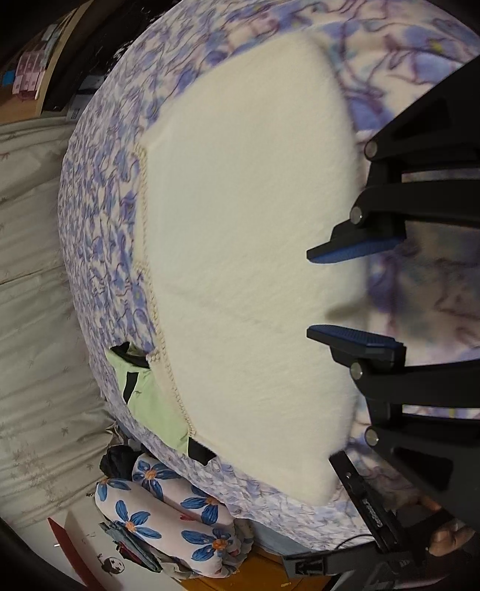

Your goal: Fold large clothes

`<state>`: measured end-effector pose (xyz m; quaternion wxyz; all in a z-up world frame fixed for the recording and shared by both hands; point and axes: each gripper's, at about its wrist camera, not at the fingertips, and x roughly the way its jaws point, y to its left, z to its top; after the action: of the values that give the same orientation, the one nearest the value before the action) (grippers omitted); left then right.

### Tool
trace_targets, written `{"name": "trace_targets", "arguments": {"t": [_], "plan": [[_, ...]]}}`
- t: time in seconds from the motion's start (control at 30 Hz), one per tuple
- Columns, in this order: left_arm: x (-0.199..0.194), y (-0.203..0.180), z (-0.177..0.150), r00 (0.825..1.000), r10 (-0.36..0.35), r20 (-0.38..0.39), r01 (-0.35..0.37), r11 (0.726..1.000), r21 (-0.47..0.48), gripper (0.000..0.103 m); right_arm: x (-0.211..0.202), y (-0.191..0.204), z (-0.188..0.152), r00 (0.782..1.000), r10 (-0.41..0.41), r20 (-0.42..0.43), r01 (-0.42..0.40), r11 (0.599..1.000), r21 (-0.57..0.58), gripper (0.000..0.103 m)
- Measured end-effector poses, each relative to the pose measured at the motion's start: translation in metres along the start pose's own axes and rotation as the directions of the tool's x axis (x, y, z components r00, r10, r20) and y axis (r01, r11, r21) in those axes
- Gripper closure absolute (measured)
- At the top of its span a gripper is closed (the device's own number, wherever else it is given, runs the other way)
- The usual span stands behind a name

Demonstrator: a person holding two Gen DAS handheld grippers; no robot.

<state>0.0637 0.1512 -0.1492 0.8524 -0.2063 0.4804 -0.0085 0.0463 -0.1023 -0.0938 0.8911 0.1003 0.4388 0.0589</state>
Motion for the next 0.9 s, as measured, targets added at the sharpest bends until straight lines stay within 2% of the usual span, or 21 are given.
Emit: {"name": "trace_targets", "arguments": {"t": [0.27,0.3,0.37,0.4,0.43,0.47,0.57,0.7,0.8,0.9], "plan": [[0.038,0.006,0.055,0.996,-0.071,0.059,0.079,0.988,-0.132,0.021,0.033,0.022,0.023,1.0,-0.008,0.025,0.009,0.998,-0.067,0.069],[0.04,0.007,0.06,0.994,-0.07,0.079,0.081,0.986,-0.149,0.025,0.037,0.026,0.026,0.999,-0.008,0.034,0.011,0.997,-0.082,0.069],[0.04,0.009,0.066,0.992,-0.044,0.119,0.065,0.983,-0.173,0.044,0.042,0.032,0.028,0.999,-0.012,0.045,0.017,0.994,-0.11,0.069],[0.039,0.009,0.068,0.989,-0.022,0.146,0.048,0.983,-0.175,0.06,0.047,0.037,0.03,0.999,-0.016,0.05,0.023,0.991,-0.13,0.069],[0.035,0.008,0.068,0.985,-0.002,0.171,0.032,0.985,-0.171,0.072,0.051,0.039,0.029,0.999,-0.02,0.051,0.027,0.989,-0.144,0.069],[0.032,0.007,0.068,0.981,0.001,0.192,0.031,0.986,-0.164,0.075,0.055,0.042,0.029,0.999,-0.028,0.046,0.035,0.987,-0.157,0.069],[0.012,-0.011,0.066,0.959,0.027,0.283,0.0,0.995,-0.097,0.081,0.067,0.044,0.025,0.998,-0.057,0.024,0.061,0.981,-0.184,0.069],[-0.026,-0.051,0.063,0.914,0.016,0.404,-0.03,0.999,0.028,0.082,0.07,0.033,0.021,1.0,-0.018,0.0,0.018,0.987,-0.157,0.068],[-0.05,-0.096,0.062,0.887,-0.025,0.462,-0.055,0.986,0.16,0.082,0.071,0.025,0.02,1.0,0.022,-0.02,-0.024,0.992,-0.126,0.068],[-0.065,-0.138,0.058,0.875,-0.066,0.48,-0.072,0.962,0.262,0.082,0.07,0.019,0.021,0.997,0.059,-0.048,-0.064,0.991,-0.114,0.068]]}}
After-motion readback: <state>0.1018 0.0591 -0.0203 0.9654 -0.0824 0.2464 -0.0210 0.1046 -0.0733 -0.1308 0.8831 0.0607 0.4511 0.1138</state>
